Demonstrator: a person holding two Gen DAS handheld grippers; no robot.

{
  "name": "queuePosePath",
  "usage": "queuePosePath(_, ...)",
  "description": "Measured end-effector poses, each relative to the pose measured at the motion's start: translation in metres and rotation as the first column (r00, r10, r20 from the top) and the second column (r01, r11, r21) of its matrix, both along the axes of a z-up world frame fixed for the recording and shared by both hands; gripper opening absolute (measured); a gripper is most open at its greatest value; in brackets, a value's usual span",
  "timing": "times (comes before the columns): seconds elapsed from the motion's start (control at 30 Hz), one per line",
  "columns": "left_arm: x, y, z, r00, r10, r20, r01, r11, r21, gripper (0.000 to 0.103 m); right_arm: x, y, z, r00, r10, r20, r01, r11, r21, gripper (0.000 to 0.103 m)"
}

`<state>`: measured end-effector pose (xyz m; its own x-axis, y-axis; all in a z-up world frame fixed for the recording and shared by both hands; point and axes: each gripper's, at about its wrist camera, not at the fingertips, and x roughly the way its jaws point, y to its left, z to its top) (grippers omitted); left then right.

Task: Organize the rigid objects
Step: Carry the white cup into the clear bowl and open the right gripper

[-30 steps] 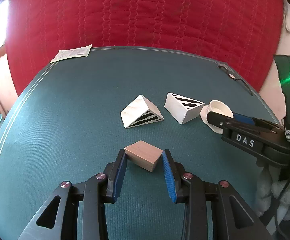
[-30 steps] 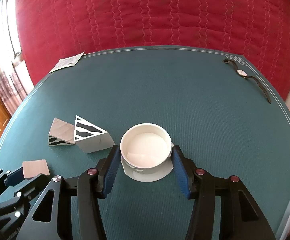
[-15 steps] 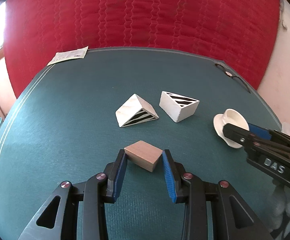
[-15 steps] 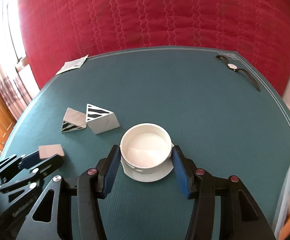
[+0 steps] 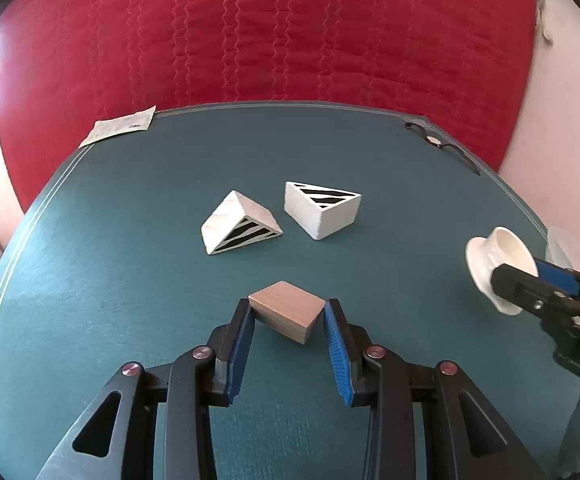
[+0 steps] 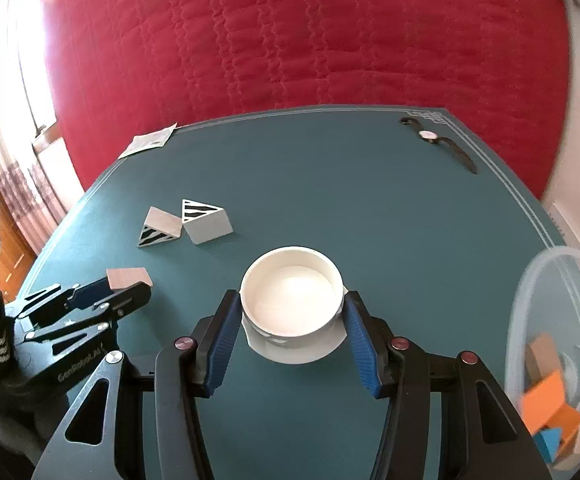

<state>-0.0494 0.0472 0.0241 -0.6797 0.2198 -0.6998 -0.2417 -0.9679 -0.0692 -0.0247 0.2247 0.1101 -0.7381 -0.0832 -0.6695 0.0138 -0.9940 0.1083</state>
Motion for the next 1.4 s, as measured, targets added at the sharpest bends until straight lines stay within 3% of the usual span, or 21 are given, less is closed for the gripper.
queuePosePath(0.5, 0.015, 0.020, -0.001, 0.999, -0.041, -0.021, 0.040, 0.999, -0.032, 0.038, 0.048, 0.075, 0.020, 0.983, -0.177, -0.052, 0.178, 0.984, 0.012, 0.053)
queuePosePath(1.03, 0.024, 0.029, -0.003, 0.999, -0.037, -0.011, 0.036, 0.999, -0.039, 0.038, 0.072, 0.171, 0.012, 0.911, -0.410, -0.034, 0.411, 0.912, 0.000, 0.053)
queuePosePath(1.4, 0.032, 0.039, -0.007, 0.999, -0.038, 0.002, 0.038, 0.998, -0.041, 0.038, 0.073, 0.206, 0.005, 0.882, -0.471, -0.022, 0.471, 0.882, -0.008, 0.054)
